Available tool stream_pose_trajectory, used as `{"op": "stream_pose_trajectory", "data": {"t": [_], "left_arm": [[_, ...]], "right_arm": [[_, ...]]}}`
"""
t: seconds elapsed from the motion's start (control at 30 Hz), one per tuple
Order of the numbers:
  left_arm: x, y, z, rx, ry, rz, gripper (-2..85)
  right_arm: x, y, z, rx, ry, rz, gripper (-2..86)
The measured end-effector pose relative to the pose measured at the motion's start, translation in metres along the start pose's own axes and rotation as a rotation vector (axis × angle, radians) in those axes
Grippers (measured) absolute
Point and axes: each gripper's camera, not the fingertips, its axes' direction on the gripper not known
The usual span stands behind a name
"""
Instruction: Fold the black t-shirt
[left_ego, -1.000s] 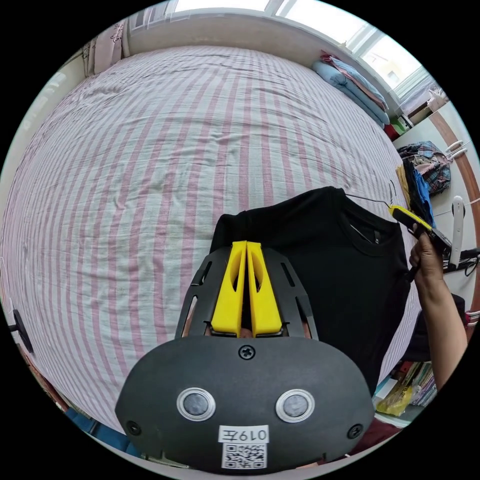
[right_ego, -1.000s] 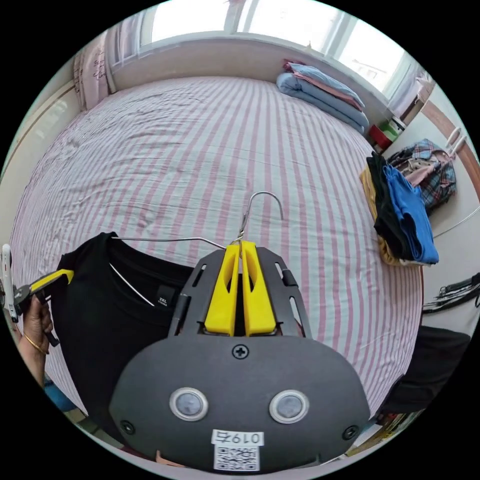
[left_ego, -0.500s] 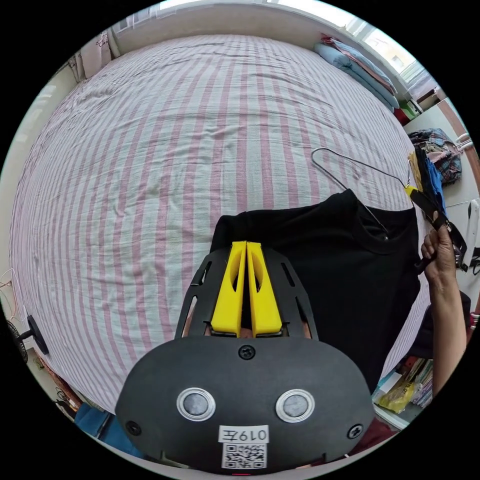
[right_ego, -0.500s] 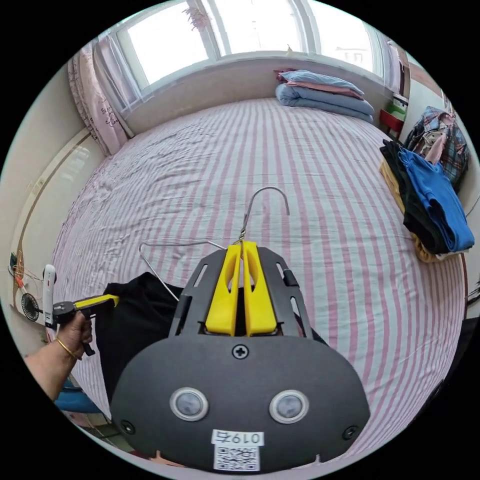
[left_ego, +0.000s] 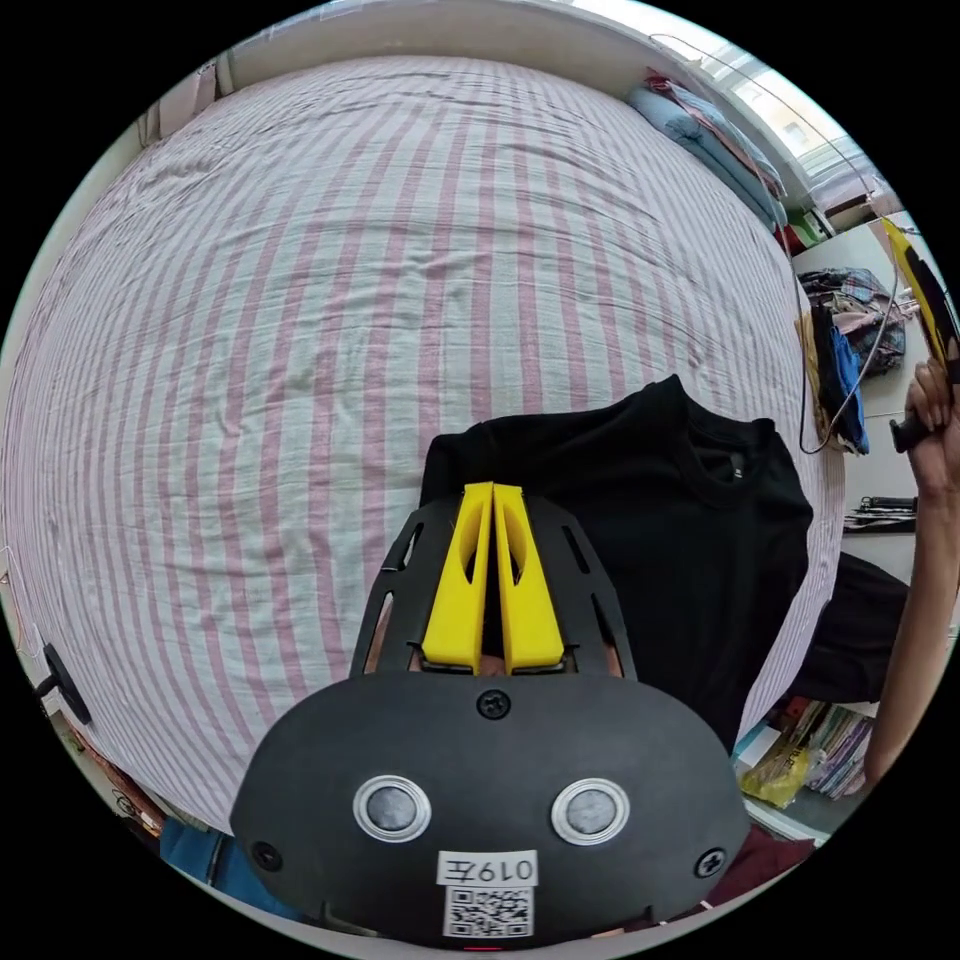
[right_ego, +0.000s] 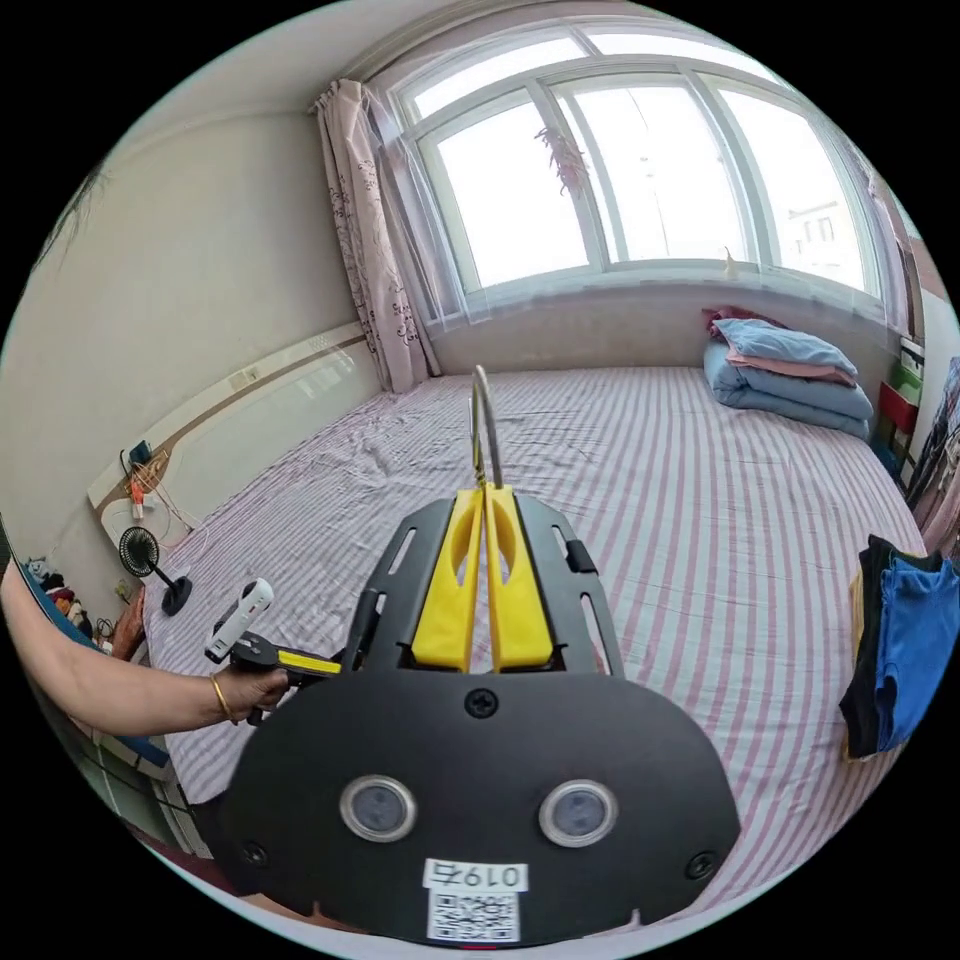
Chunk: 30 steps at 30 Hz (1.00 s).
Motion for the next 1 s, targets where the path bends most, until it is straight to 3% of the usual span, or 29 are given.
{"op": "stream_pose_trajectory", "data": {"t": [0.2,0.3,0.63,0.73,0.8,0.9,1.0], "left_arm": [[0.031,0.095,-0.035,0.295,0.109,0.124,0.7],[0.040,0.157,-0.049,0.375,0.170,0.134,0.7],[0.047,0.429,-0.065,0.487,0.249,-0.071,1.4],[0.066,0.538,-0.105,0.650,0.177,-0.118,2.3],[0.108,0.622,-0.147,0.755,-0.011,-0.030,4.8],[0.182,0.716,-0.179,0.795,-0.242,0.090,10.0],[0.263,0.777,-0.173,0.726,-0.460,0.245,10.3]], "right_arm": [[-0.015,-0.044,-0.075,-0.036,-0.062,-0.068,-0.9],[-0.041,-0.068,-0.128,-0.045,-0.093,-0.256,-0.9],[-0.164,-0.170,-0.336,-0.119,-0.544,-0.816,-0.9],[-0.202,-0.190,-0.396,-0.151,-0.618,-0.926,-0.9],[-0.223,-0.198,-0.427,-0.179,-0.658,-0.980,-0.9],[-0.259,-0.206,-0.474,-0.196,-0.692,-1.085,-0.9],[-0.296,-0.210,-0.520,-0.181,-0.778,-1.194,-0.9]]}}
